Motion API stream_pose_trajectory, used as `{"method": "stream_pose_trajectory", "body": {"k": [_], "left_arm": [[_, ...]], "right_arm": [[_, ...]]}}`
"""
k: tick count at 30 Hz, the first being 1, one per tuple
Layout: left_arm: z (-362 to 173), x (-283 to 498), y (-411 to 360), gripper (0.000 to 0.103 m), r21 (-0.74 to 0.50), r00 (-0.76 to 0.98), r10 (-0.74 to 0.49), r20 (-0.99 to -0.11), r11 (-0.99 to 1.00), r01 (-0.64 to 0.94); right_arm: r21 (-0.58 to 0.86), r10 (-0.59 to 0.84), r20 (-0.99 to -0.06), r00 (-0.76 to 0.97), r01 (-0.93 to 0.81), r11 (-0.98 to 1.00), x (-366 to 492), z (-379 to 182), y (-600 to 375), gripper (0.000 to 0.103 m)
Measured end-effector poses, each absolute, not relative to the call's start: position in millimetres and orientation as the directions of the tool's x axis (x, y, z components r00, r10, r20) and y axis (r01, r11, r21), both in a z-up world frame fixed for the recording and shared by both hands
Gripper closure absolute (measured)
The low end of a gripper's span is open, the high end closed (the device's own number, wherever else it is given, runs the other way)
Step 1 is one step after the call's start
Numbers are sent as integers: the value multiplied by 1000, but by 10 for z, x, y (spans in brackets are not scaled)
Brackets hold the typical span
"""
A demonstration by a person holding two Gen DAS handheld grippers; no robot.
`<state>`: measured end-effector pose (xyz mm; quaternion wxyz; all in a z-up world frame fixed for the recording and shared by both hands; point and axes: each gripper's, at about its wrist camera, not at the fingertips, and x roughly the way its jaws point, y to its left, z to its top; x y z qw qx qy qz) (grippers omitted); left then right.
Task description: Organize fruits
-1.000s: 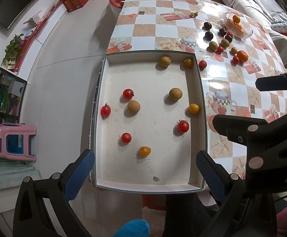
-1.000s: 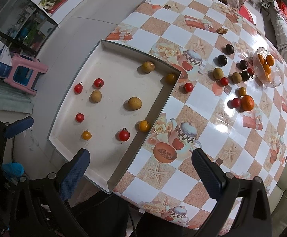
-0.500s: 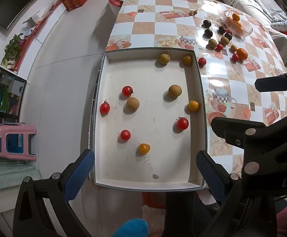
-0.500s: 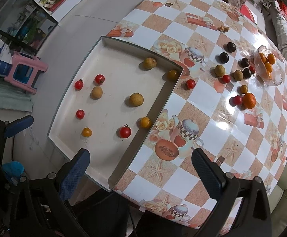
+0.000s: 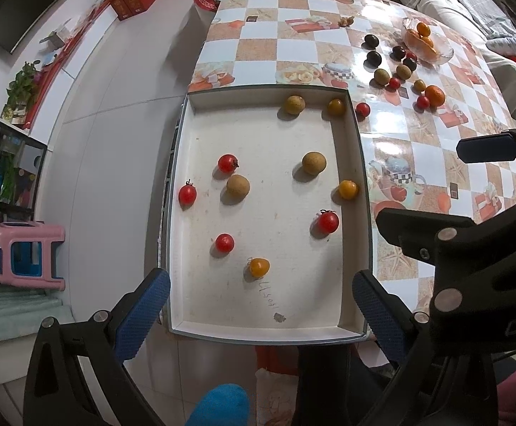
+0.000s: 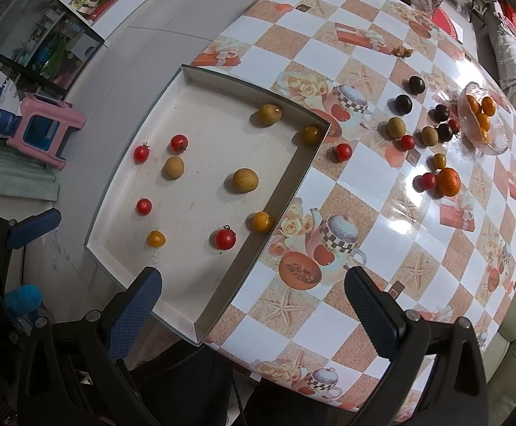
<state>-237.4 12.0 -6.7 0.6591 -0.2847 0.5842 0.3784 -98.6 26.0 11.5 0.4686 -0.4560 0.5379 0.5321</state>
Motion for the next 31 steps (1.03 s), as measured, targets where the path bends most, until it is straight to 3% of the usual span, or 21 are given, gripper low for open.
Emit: {"method": "stream_pose_trajectory", "body": {"k": [31], "left_arm": [[-112, -2338, 139, 0, 59, 28, 143, -989, 569, -820]], "right_arm": [[143, 2, -990, -143, -990, 6, -1019, 60, 307, 0]]}}
